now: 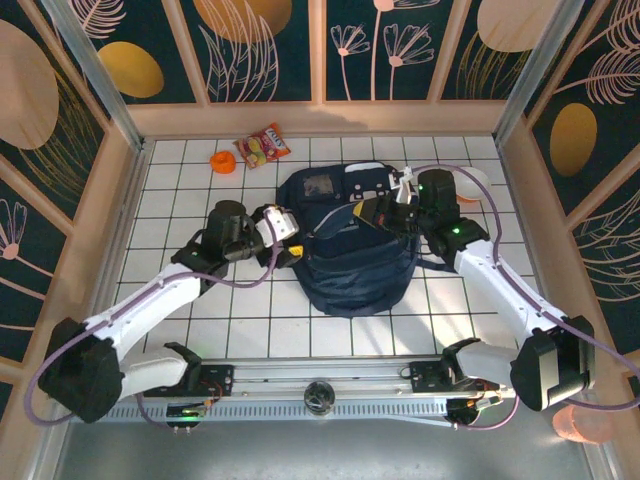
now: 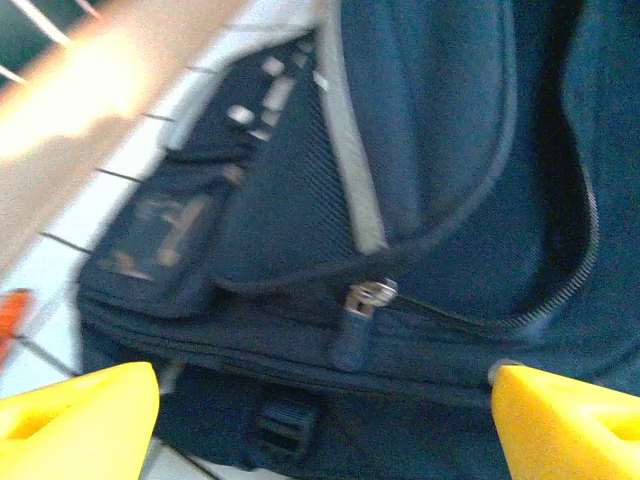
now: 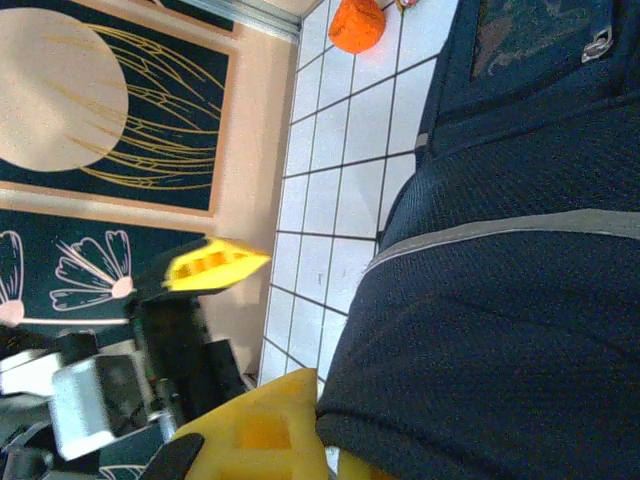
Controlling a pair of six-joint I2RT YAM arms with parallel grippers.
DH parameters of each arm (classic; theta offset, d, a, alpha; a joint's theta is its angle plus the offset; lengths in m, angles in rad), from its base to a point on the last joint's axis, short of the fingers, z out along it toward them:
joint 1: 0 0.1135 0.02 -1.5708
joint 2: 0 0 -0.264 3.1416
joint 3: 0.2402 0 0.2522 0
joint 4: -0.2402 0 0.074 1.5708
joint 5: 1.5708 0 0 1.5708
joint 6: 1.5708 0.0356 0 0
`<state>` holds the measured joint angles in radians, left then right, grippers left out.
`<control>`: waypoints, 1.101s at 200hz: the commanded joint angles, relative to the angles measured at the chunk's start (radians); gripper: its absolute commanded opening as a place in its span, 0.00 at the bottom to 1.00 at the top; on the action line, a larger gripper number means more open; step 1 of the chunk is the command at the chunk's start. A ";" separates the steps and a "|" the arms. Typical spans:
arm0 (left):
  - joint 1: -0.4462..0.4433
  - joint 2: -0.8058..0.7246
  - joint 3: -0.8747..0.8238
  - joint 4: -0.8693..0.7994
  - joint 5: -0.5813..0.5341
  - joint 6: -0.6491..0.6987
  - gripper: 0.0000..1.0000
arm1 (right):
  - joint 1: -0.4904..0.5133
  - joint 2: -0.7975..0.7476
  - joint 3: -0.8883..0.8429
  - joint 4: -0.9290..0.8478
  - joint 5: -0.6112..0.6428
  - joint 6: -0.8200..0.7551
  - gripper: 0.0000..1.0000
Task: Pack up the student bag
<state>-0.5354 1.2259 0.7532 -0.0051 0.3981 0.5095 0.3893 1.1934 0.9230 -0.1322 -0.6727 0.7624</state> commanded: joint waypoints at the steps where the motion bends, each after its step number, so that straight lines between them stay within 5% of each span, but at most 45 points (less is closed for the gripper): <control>1: 0.005 0.096 0.059 -0.108 0.179 0.070 0.85 | -0.009 -0.045 -0.010 0.025 -0.073 -0.037 0.00; 92: 0.005 0.294 0.154 -0.176 0.369 0.099 0.71 | -0.030 -0.105 -0.138 -0.035 -0.028 0.006 0.00; 146: 0.005 0.325 0.163 -0.183 0.411 0.090 0.53 | 0.017 -0.156 -0.240 0.041 -0.010 0.115 0.27; 167: 0.005 0.315 0.148 -0.176 0.394 0.082 0.55 | 0.034 -0.165 -0.277 0.057 0.015 0.139 0.29; 187: 0.005 0.287 0.126 -0.143 0.345 0.051 0.70 | 0.042 -0.172 -0.314 0.083 0.050 0.169 0.30; 220: 0.016 0.260 0.080 -0.037 0.305 -0.023 0.74 | 0.054 -0.173 -0.350 0.180 0.071 0.220 0.33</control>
<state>-0.5289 1.5173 0.8589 -0.1368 0.7052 0.5392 0.4301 1.0386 0.5930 -0.0620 -0.6369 0.9291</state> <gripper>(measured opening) 0.733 0.325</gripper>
